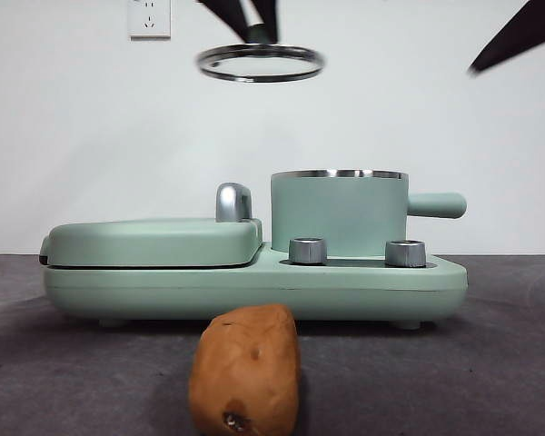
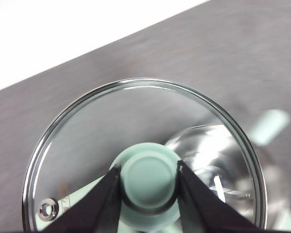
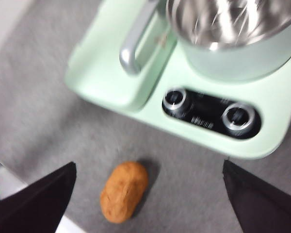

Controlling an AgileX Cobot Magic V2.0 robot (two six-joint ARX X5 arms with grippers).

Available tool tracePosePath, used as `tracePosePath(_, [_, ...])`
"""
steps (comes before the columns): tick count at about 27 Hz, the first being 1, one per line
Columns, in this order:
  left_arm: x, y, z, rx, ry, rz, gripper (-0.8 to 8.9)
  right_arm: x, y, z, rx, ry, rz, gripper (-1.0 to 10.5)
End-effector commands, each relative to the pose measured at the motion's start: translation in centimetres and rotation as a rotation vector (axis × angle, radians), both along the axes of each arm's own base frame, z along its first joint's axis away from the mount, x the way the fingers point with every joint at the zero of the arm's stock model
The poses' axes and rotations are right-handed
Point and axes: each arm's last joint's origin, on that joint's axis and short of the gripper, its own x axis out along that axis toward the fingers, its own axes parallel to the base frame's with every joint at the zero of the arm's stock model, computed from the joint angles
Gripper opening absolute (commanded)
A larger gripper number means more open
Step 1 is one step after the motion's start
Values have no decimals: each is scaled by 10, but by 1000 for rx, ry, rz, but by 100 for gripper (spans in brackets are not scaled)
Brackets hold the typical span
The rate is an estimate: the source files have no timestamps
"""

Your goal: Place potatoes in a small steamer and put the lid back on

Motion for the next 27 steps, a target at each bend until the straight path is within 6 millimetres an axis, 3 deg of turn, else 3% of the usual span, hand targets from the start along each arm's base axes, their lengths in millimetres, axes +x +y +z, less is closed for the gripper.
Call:
tracePosePath(1, [-6,24,22,-24,-53,44,9,5,34,-12,-36,89,0,482])
tracePosePath(9, [-1,79,37,-28,-59,175,9,11,102,-71,-196,288,36,482])
tracePosePath(16, [2,109,41,-30,-56,258,9,10,140,-119,-316,400,67,482])
tracePosePath(19, [5,117,41,-29,-50,282,9,11,153,-130,-333,417,72,482])
tracePosePath(27, [8,128,41,-33,-47,315,9,20,176,-135,-381,418,63,482])
